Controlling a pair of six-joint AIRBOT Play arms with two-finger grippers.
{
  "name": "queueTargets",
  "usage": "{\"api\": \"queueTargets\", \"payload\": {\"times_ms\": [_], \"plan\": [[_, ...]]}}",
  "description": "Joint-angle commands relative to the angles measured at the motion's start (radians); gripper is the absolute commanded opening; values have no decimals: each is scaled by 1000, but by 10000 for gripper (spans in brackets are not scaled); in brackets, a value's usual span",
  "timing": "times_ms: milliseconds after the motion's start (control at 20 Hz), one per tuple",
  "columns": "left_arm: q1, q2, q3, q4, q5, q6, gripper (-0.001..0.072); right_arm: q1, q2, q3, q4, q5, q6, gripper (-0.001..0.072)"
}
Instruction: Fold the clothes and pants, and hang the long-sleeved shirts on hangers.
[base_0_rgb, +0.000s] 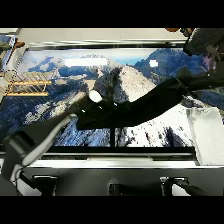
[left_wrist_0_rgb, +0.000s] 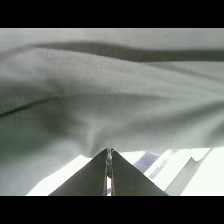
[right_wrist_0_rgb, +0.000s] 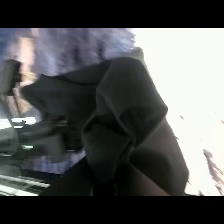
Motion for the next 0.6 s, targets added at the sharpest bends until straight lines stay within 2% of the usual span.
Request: {"api": "queueTargets", "payload": {"times_ms": [0,150,300,550], "plan": [[178,184,6,237,-218,10,17,127,-6,1,47,108,26,30],[366,366,6,338,-315,10,18,319,-47,1,45,218,79,30],[541,500,6,349,-367,10,18,507,-139,1,46,333,113,30],[743,605,6,349,-428,10,19,692,-333,1,67,465,116,30]]}}
